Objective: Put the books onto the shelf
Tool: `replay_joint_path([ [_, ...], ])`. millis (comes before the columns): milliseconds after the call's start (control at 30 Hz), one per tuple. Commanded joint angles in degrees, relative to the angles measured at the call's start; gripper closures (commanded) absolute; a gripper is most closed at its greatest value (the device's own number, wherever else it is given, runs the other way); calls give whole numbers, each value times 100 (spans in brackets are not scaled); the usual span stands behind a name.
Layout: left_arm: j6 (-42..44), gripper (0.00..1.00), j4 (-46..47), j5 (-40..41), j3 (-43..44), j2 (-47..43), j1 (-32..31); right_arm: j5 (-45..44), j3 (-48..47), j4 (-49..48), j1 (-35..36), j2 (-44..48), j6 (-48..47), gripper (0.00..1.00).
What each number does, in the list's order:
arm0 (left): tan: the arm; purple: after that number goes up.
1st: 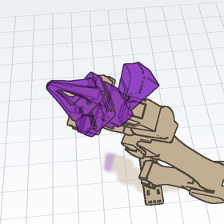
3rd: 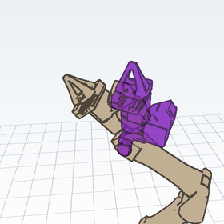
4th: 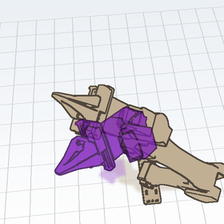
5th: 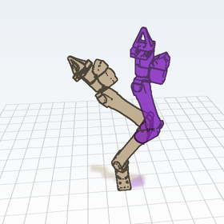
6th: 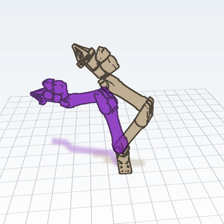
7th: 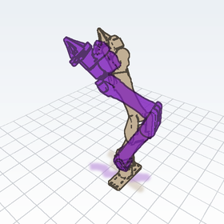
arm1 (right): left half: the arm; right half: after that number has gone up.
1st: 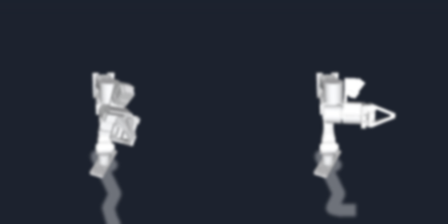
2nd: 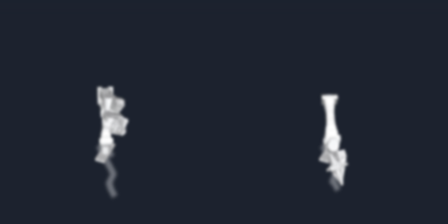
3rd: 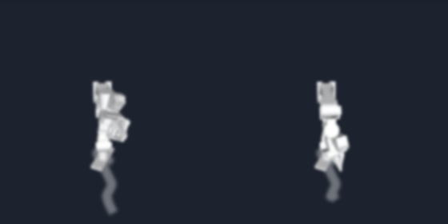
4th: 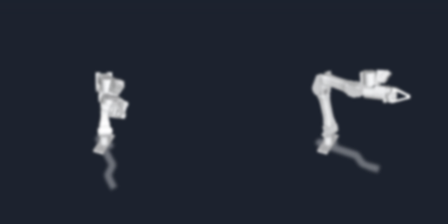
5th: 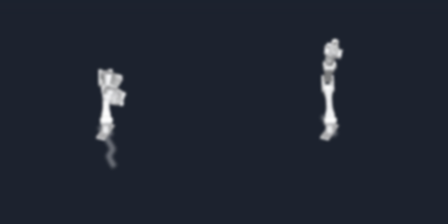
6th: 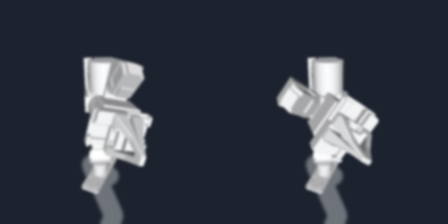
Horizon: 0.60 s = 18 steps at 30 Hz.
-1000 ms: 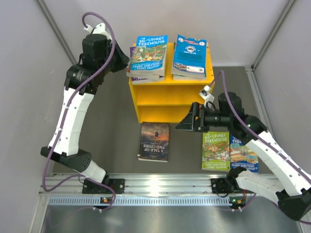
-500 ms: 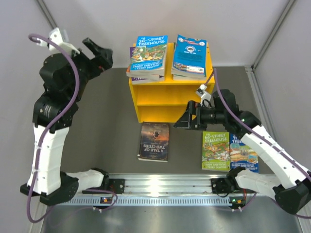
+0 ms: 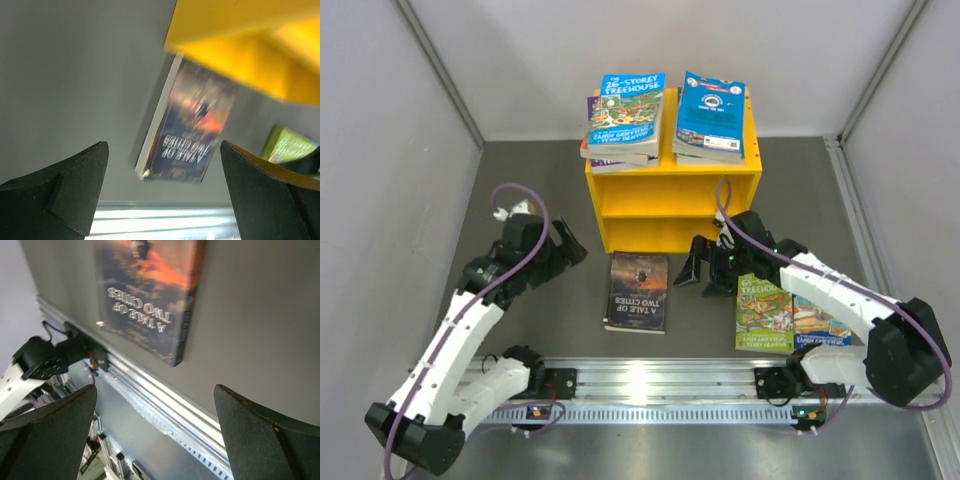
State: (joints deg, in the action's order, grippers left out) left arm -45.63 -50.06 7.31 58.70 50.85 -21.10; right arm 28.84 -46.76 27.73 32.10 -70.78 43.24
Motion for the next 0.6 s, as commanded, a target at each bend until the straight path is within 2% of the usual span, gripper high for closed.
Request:
replay_joint_path([
  [0,-394,2,541,-896,-823,-154,10,-546,359,-932,-10,-50,385,0],
  [133,-491,1,1260,-1302,-1711,-146,-104,-546,1246,-1881,7,-50,808,0],
  [333,-737,1,2991,-1917,-2853,222,-175,-599,2231,-3576,25,-260,1475,0],
  [400,-930,1,3649,-2189,-3293,494,-227,-581,2452,-4053,51,-506,1774,0],
  [567,-1211,1,4478,-2208,-3882,1031,-684,-581,2927,-5274,209,-1349,2231,0],
])
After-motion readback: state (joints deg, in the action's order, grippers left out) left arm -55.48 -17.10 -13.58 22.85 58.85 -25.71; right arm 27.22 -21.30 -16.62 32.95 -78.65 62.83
